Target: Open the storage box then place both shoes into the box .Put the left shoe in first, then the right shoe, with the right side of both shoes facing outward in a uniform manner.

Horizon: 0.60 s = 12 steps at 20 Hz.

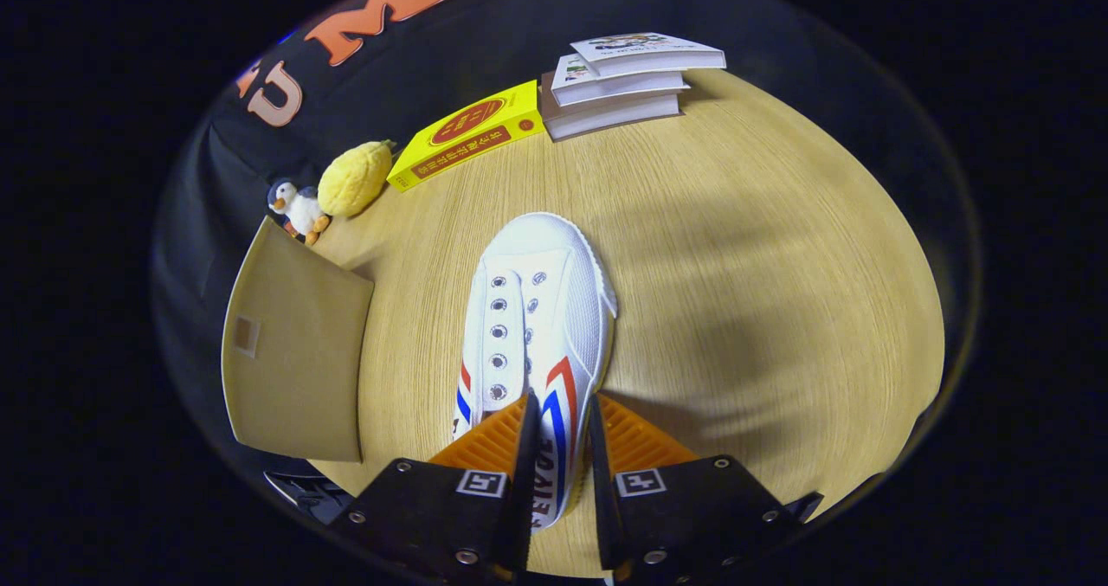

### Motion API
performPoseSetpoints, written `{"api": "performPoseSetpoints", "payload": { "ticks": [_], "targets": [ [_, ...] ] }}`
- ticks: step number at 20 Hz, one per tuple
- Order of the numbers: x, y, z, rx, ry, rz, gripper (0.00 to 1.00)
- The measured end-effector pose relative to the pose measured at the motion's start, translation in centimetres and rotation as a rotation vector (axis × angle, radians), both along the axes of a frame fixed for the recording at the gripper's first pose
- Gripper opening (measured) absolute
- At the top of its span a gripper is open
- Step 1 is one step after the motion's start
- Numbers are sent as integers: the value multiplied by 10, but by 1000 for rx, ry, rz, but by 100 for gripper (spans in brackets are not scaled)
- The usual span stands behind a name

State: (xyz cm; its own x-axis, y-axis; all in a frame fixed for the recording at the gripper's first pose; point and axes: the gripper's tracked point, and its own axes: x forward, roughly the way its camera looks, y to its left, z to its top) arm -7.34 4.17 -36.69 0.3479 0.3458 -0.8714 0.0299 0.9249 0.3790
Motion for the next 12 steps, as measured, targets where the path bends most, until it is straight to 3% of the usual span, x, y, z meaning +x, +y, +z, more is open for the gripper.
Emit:
{"api": "performPoseSetpoints", "payload": {
  "ticks": [1,4,12],
  "targets": [
    [0,-1,0,4,-14,-12,27],
    [2,-4,0,57,-12,-113,2],
    [5,16,43,221,-41,-227,0]
  ]
}}
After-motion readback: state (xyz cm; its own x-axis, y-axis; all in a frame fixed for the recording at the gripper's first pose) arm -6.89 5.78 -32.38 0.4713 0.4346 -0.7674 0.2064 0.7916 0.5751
